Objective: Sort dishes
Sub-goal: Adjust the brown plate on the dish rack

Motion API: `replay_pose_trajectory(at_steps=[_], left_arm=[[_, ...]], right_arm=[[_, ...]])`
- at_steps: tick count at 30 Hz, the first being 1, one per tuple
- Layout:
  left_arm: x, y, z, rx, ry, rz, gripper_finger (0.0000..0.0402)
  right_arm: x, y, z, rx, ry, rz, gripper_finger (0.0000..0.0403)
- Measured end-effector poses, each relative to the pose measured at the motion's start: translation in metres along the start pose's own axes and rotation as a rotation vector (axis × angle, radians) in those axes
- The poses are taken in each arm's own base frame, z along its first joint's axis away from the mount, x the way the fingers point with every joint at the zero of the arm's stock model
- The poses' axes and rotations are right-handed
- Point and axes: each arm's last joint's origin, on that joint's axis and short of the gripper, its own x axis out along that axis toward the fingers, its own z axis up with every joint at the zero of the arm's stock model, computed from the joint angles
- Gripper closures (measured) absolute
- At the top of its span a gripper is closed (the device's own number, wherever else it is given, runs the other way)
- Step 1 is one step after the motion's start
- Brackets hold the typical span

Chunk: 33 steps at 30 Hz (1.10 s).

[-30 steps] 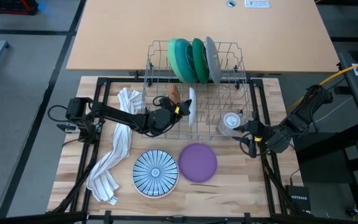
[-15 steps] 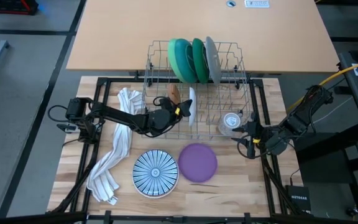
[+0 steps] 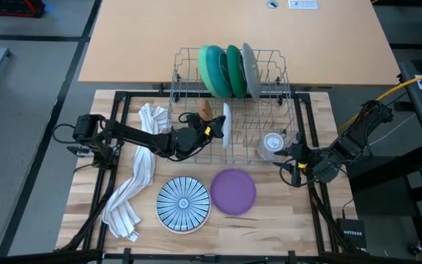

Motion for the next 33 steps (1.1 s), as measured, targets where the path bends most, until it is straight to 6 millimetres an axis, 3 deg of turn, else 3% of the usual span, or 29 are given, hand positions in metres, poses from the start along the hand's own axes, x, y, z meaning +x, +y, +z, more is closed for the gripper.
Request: replay_pose_trajectory(at_steps=[9,15,22,33], left_arm=[[-0.016,-0.022,0.025,0.121,-0.024,-0.055,0.0314],[-0.01,-0.023,0.052,0.323,-0.107,-0.005,0.0314],[0.01,-0.006,0.079,0.624,-0.149,0.119,0.0314],[0.021,0.032,0.077,0.771,0.019,0.329,0.0314]], right_arm=[[0.0,0.0,0.0,0.001,-0.001,0.001,0.0224],[0.0,0.0,0.0,0.002,-0.001,0.001,0.0224],[0.0,0.0,0.0,0.002,-0.002,0.001,0.0224],[0.0,0.0,0.0,0.002,-0.002,0.001,0.0224]])
